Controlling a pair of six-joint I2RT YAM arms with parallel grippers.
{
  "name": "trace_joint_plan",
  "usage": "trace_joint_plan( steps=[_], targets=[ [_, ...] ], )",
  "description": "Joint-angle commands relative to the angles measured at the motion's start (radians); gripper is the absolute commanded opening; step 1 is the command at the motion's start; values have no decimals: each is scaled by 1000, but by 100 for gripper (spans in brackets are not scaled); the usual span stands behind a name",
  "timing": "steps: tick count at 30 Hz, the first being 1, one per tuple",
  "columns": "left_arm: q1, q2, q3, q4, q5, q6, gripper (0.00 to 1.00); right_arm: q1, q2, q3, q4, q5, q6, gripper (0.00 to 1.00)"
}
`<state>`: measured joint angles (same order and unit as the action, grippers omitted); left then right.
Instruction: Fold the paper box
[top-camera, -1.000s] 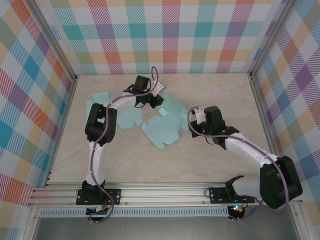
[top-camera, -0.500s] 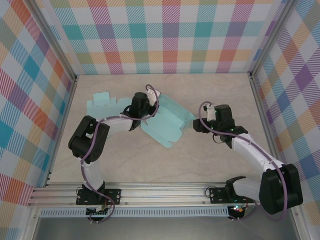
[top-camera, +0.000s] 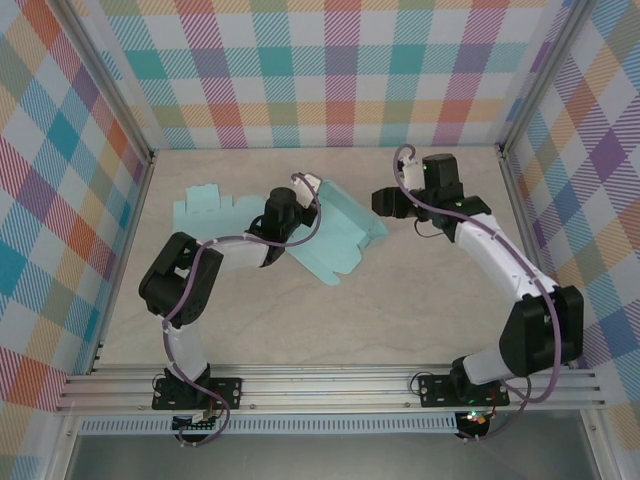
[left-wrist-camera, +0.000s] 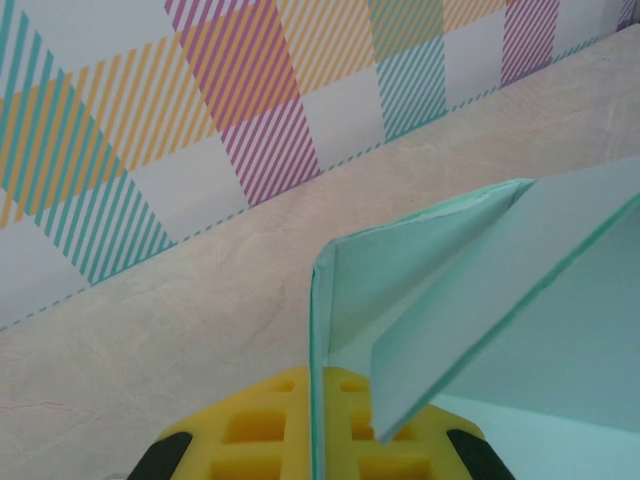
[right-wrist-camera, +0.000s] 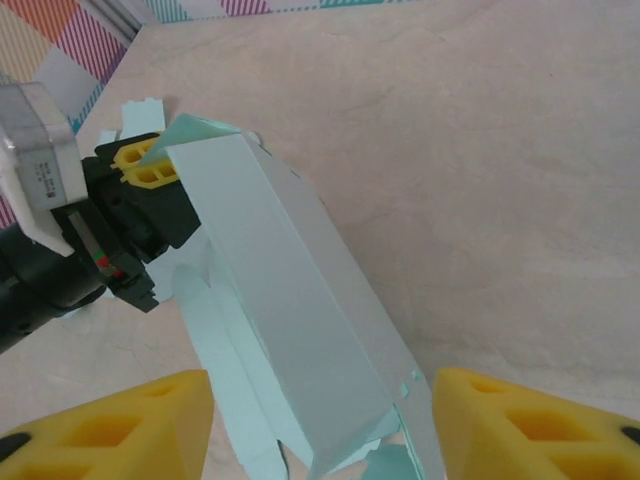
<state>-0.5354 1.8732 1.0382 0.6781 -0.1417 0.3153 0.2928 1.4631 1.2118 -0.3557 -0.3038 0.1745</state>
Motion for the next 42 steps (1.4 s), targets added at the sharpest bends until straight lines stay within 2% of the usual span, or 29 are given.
trace_joint_plan(
  steps=[1,7,20,27,33,39,42],
  targets=[
    [-6,24,12,55,-26,-18,0,18,57,54,-81,-36,-7,48],
    [-9,47,32,45,-39,-35,0,74,146,116,-87,-20,-20,30],
    [-12,98,40,48,-95,-79,0,142,288,136,-102,22,-25,20],
    [-12,109,-13,113,-128,-142,0,152,267,136,-109,48,-15,21],
    [-17,106,-72,249,-183,-180,0,145,196,184,-171,117,-45,34],
    [-33,139,-79,310,-219,-156,0,82,91,124,-153,100,-36,44],
    [-39,150,-69,317,-237,-153,0,23,54,80,-127,64,-3,46]
  ],
)
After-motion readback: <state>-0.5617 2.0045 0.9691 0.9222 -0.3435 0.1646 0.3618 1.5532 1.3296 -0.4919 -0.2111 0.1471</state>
